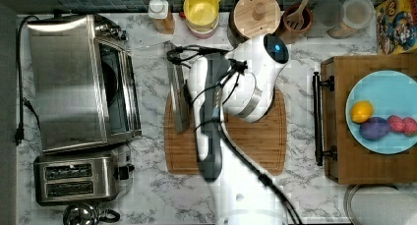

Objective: Close the oven.

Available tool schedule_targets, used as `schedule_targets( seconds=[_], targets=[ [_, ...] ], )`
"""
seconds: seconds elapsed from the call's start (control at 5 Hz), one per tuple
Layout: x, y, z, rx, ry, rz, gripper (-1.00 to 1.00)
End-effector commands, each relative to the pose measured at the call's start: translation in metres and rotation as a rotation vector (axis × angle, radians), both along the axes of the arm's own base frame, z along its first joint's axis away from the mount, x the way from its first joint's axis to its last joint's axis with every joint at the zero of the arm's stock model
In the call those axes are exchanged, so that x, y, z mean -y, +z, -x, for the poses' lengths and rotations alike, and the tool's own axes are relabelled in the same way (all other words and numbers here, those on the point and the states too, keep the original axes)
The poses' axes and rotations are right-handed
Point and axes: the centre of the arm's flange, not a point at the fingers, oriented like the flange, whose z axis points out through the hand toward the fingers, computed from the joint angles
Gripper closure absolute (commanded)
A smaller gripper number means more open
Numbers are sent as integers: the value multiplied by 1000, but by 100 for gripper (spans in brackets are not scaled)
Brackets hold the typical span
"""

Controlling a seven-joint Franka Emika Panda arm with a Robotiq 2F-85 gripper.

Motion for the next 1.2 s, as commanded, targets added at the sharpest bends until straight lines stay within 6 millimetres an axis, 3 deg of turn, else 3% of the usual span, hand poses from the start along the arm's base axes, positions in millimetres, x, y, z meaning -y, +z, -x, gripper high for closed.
schedule_targets(
  seconds=[0.2,0.8,1.0,1.2],
  targets=[
    [13,24,-20,367,-12,-221,100],
    [-15,-48,-48,344,39,-190,100],
    [-22,-64,-53,315,51,-168,100],
    [-25,-66,-58,288,77,-194,100]
  ],
)
